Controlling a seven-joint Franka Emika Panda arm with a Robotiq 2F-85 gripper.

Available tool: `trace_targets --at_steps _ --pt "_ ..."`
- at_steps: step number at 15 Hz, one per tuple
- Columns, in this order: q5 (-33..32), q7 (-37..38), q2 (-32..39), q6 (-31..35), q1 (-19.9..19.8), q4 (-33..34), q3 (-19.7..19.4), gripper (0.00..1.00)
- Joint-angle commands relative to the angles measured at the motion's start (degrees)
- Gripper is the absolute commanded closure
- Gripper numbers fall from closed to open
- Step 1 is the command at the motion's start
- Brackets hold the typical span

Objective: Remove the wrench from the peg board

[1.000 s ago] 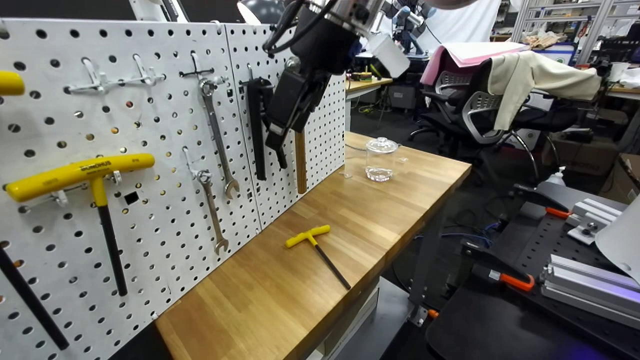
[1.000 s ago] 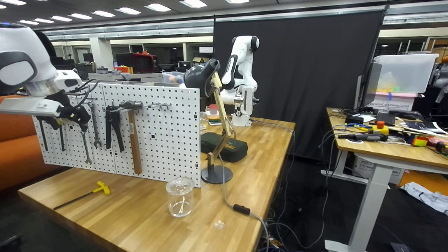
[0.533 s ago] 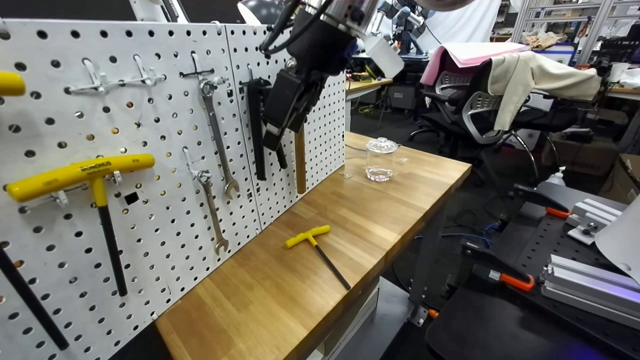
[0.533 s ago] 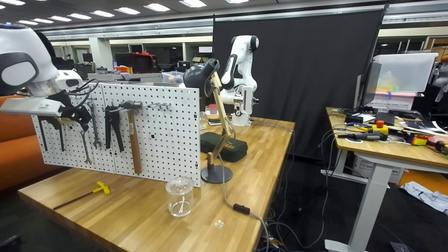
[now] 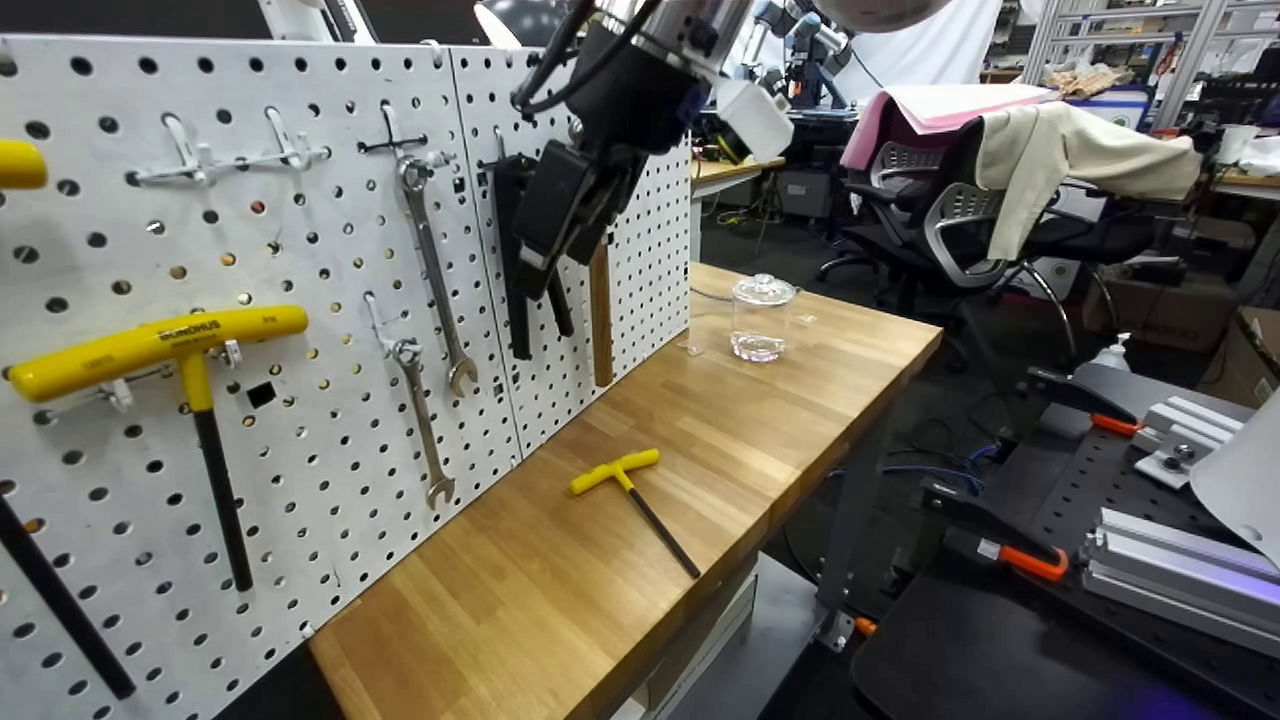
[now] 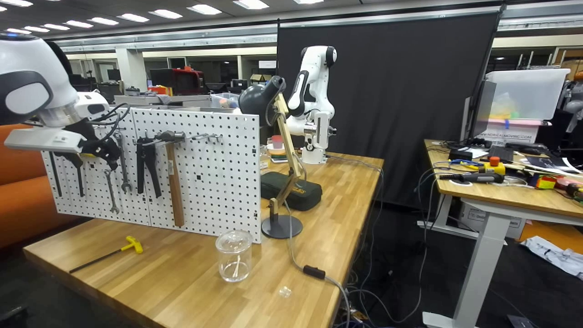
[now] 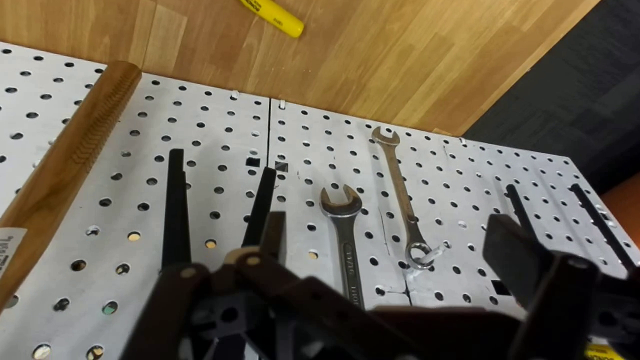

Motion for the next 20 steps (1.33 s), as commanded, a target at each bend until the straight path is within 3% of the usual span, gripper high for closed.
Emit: trace_targets --at_steps 1,3,4,5,6,10,20 --pt "3.0 1.0 5.0 4.7 0.3 3.7 0.9 0.0" --pt "3.7 1.8 7.7 7.2 0.2 6.0 1.4 0.0" --pt "-3.0 7.9 8.9 8.4 -4.7 6.7 5.4 0.0" --pt "-4.1 9.2 10.5 9.7 -4.9 7.7 5.6 0.0" --pt "-0.9 7.2 11.8 10.6 -1.4 8.8 2.6 0.0" --pt "-1.1 8.3 15.2 13.3 -0.4 11.0 0.2 0.0" --pt "-1.0 9.9 18.4 14.5 0.8 14.4 -0.1 0.0"
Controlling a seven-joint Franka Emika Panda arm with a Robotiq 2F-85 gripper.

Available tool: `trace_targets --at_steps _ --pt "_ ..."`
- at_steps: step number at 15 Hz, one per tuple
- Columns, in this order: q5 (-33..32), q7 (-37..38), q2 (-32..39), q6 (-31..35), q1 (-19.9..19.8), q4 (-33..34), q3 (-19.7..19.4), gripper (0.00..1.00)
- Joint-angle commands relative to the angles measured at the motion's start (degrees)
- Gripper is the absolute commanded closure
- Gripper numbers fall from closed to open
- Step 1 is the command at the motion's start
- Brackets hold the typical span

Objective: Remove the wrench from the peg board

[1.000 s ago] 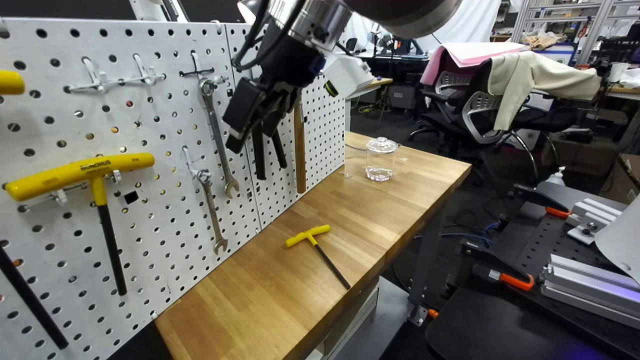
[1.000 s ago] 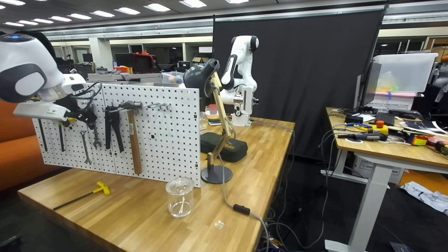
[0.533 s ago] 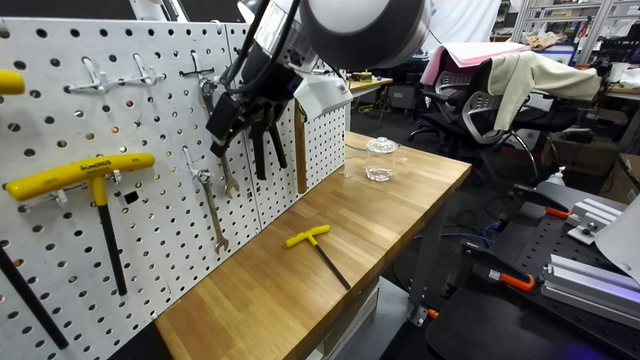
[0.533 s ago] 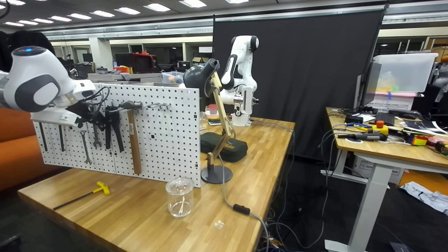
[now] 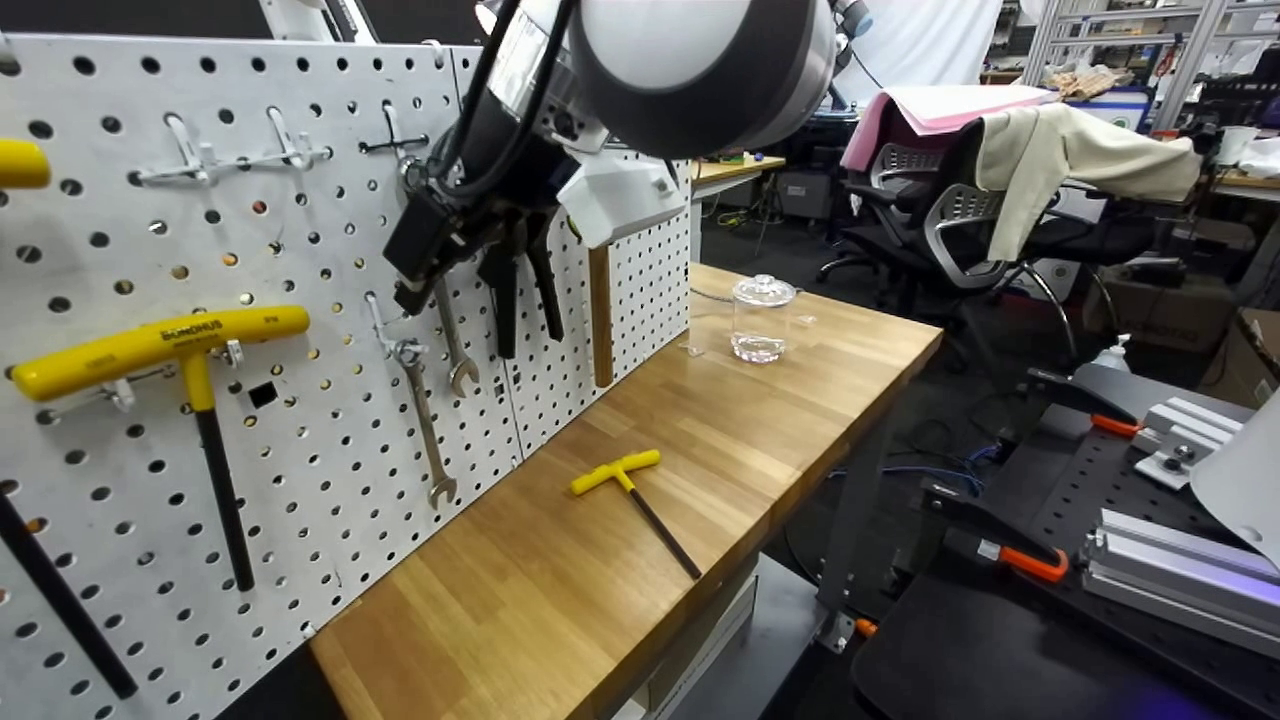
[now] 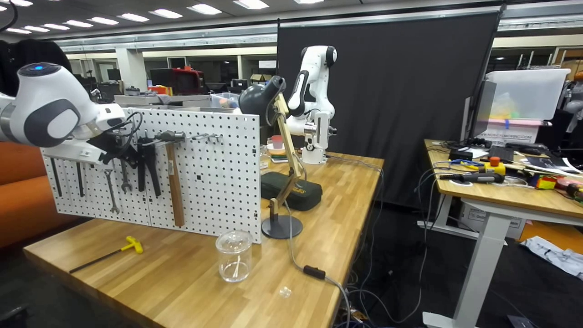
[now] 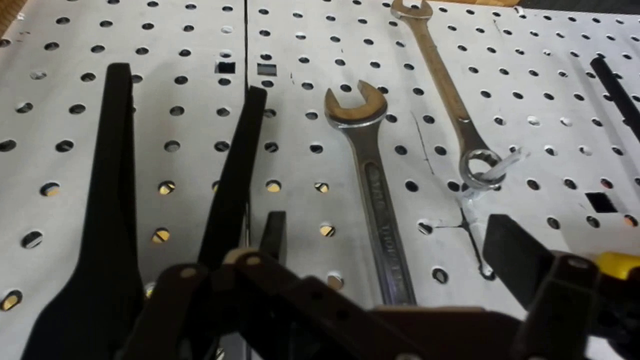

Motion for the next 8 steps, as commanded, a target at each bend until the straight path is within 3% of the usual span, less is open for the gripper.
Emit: trace_targets --at_steps 1,3,5,8 --pt "0.6 0.8 1.5 0.7 0.8 1.4 -0.1 0.0" --pt "0.4 0.9 2.0 0.6 0.7 1.8 0.1 0.01" --pt "0.3 0.9 2.1 0.7 0.8 1.9 0.1 0.26" --pt "0.3 0.9 2.2 1.1 0.6 2.2 -0.1 0.46"
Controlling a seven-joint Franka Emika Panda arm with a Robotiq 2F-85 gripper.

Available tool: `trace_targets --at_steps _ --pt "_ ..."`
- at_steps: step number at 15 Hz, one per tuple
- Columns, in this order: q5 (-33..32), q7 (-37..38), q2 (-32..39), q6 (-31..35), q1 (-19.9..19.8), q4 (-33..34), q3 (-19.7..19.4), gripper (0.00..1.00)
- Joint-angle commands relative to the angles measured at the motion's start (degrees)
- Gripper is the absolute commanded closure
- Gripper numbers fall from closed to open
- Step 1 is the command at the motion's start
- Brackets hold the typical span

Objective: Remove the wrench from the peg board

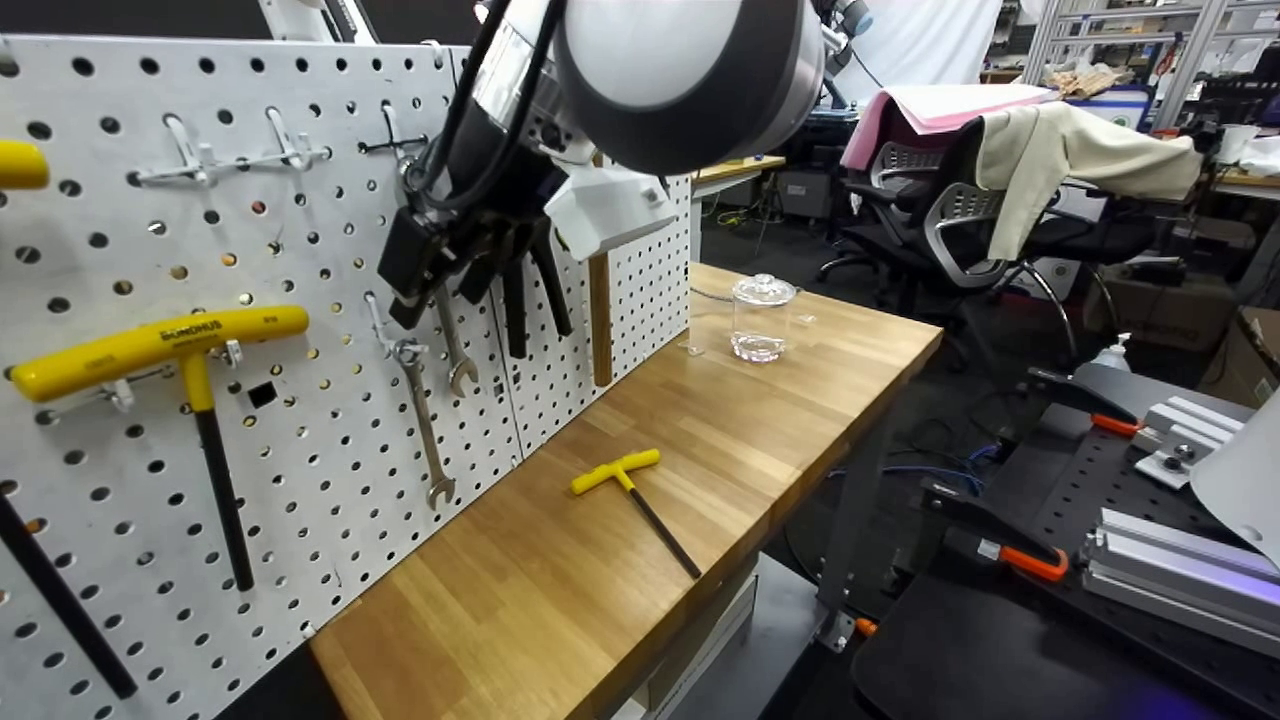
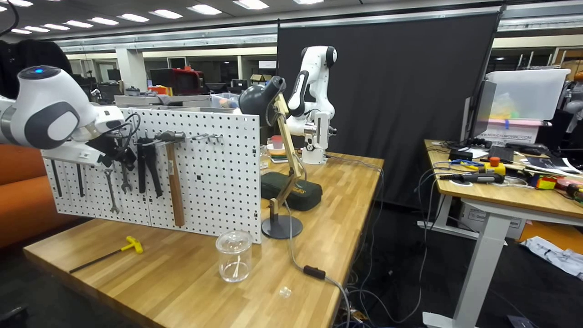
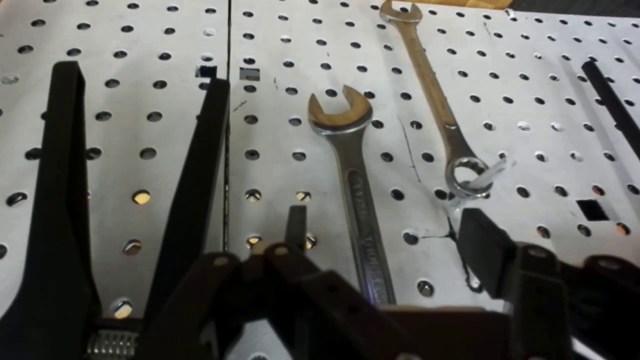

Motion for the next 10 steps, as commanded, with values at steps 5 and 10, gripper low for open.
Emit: trace_targets --at_steps 5,10 --pt "0.0 0.8 1.1 0.9 -1.3 1.4 0.4 0.81" --pt "-0.6 0.7 1.5 0.0 -2.5 2.2 1.5 0.96"
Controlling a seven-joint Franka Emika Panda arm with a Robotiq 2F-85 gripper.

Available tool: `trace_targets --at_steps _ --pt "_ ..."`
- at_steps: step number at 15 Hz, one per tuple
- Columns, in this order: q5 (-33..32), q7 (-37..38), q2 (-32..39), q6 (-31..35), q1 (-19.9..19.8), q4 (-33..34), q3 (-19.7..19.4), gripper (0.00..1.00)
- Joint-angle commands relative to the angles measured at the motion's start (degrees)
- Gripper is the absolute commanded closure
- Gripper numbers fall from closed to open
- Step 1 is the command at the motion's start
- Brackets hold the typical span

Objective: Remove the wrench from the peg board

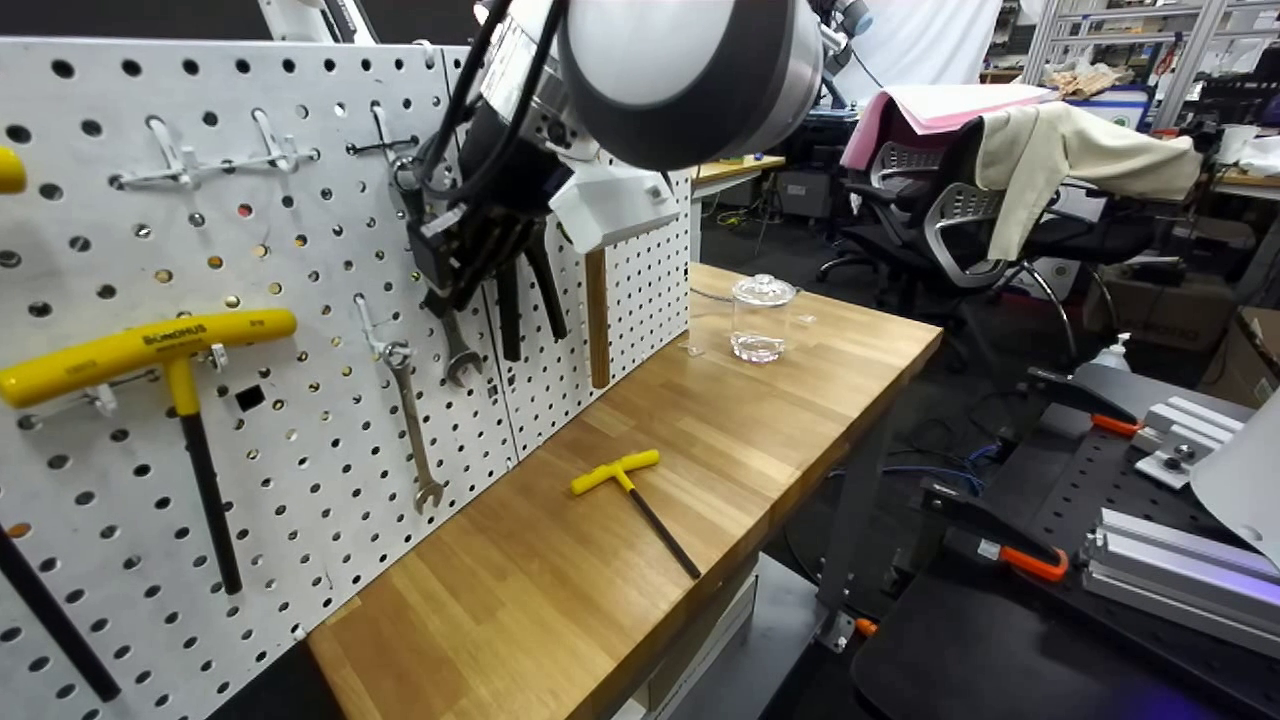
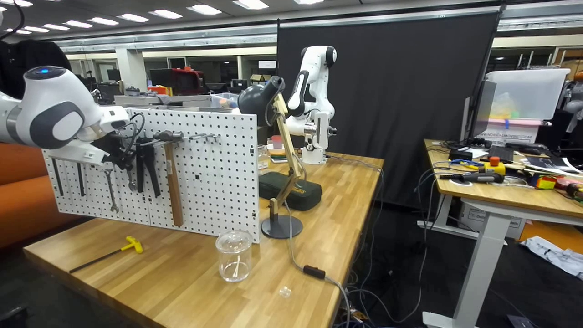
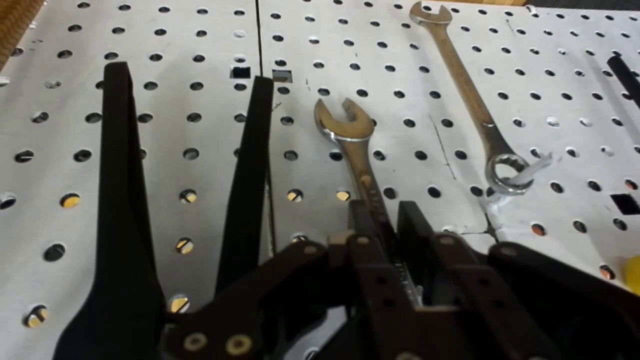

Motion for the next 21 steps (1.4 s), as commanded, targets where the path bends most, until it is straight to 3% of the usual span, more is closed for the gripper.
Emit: trace_targets --at_steps 1,19,21 --pt "-0.7 0.2 1.5 -0.1 -1.4 2.3 1.9 0.96" --pt "-4.3 -4.3 -6.0 -4.2 -6.4 -3.0 6.0 0.97" --pt "-8.6 -1.8 -6.9 -4.3 -8.3 -4.5 6.9 0.97"
